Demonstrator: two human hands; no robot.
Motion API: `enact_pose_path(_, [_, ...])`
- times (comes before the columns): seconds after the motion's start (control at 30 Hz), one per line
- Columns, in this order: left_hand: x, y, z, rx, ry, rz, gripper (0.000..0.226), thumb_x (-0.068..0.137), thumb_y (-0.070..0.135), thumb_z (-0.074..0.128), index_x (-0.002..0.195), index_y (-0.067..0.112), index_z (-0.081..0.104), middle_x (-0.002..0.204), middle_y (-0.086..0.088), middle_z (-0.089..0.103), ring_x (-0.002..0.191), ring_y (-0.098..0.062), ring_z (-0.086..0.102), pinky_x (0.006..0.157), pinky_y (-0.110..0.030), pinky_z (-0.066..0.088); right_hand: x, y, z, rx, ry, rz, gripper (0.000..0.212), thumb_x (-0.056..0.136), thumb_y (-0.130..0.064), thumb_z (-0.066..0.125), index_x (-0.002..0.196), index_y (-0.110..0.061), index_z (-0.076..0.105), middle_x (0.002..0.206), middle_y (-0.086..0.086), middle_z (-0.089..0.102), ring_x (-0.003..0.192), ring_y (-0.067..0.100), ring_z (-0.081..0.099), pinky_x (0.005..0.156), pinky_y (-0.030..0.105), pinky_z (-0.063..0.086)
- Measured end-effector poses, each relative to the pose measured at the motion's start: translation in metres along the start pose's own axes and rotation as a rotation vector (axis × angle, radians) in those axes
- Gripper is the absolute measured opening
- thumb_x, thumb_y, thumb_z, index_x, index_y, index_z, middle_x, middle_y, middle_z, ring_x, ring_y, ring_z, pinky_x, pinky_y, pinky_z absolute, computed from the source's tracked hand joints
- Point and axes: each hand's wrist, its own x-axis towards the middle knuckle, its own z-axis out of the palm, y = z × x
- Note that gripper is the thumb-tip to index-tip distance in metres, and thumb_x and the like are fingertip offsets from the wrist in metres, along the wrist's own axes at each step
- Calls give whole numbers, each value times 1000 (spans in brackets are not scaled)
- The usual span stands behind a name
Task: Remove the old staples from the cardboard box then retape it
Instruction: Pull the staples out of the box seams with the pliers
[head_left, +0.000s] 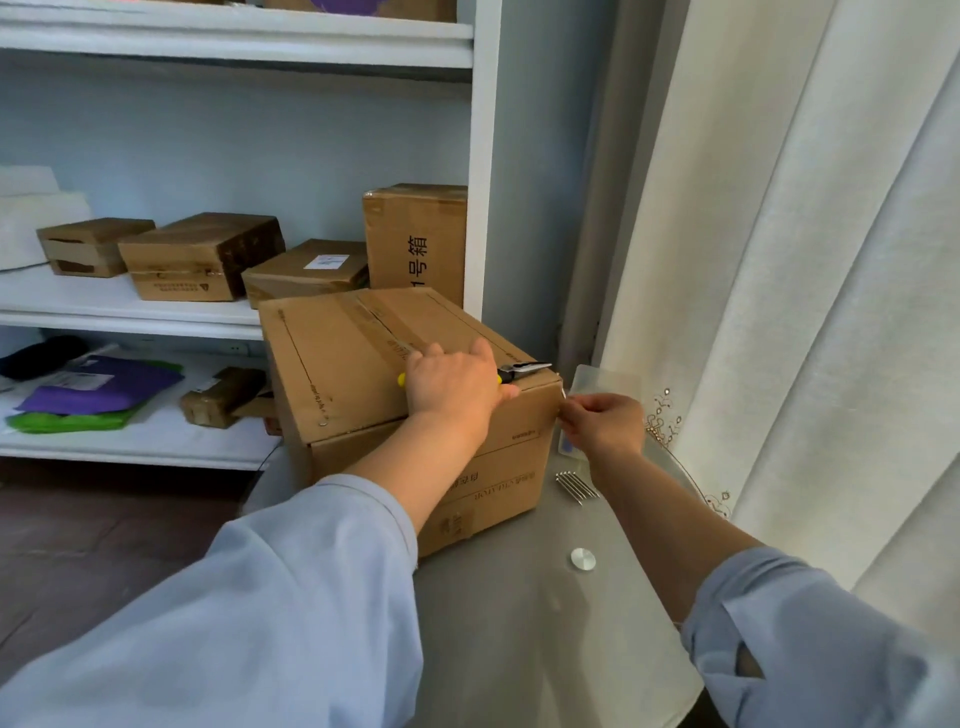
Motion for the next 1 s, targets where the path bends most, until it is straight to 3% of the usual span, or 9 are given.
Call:
enact_pose_path(0.07, [1,2,5,10,48,11,59,89,64,37,116,12,45,108,-11,66,115,-31,51,89,-38,40,8,18,-3,-97,-15,19,12,82,-21,72,71,-20,70,78,6,71,82,26,67,83,42,56])
enact_pose_path(0.2, [3,2,10,16,101,19,60,89,65,35,115,12,46,107,-11,65,111,-31,54,89,-39,42,9,58,-1,-525,-128,-2,8,85,-28,69,84,-20,71,96,7,69,93,27,65,78,33,51])
enact_pose_path(0.27, [5,2,11,25,109,24,60,89,65,35,115,12,46,108,-11,65,110,-31,54,87,-39,42,7,75,3,-679,-139,20,19,85,-33,69,99,-21,68,105,5,67,100,26,63,77,31,48])
enact_pose_path(0.47, [8,1,16,31,126,33,59,90,64,35,116,12,46,109,-11,64,109,-31,54,85,-37,41,5,94,9,-807,-87,20,28,88,-38,63,110,-21,61,115,7,62,109,27,59,83,33,45])
enact_pose_path(0.67, [10,2,17,46,128,29,58,90,63,34,118,12,45,112,-12,62,110,-31,54,86,-38,41,4,91,8,-724,-2,-10,27,90,-36,59,115,-26,60,117,5,63,112,27,58,85,34,45])
enact_pose_path(0.87, [12,-4,12,32,66,78,62,87,67,35,117,14,46,106,-10,64,107,-29,54,82,-36,43,-28,27,20,-193,170,-322,26,96,-30,49,121,-31,56,114,-6,61,98,11,58,75,30,45])
enact_pose_path(0.93, [18,-18,4,-28,31,123,64,83,71,36,113,16,51,100,-6,64,99,-25,57,73,-33,44,-59,3,24,-107,164,-459,40,96,-26,49,135,-34,44,128,-10,49,108,5,51,81,30,45])
enact_pose_path(1.0, [27,-34,-9,-145,-37,119,59,84,68,43,111,17,54,104,-4,63,95,-23,58,70,-31,47,-92,-9,29,-147,82,-607,55,96,-28,50,146,-34,28,147,-11,32,132,4,35,96,23,38])
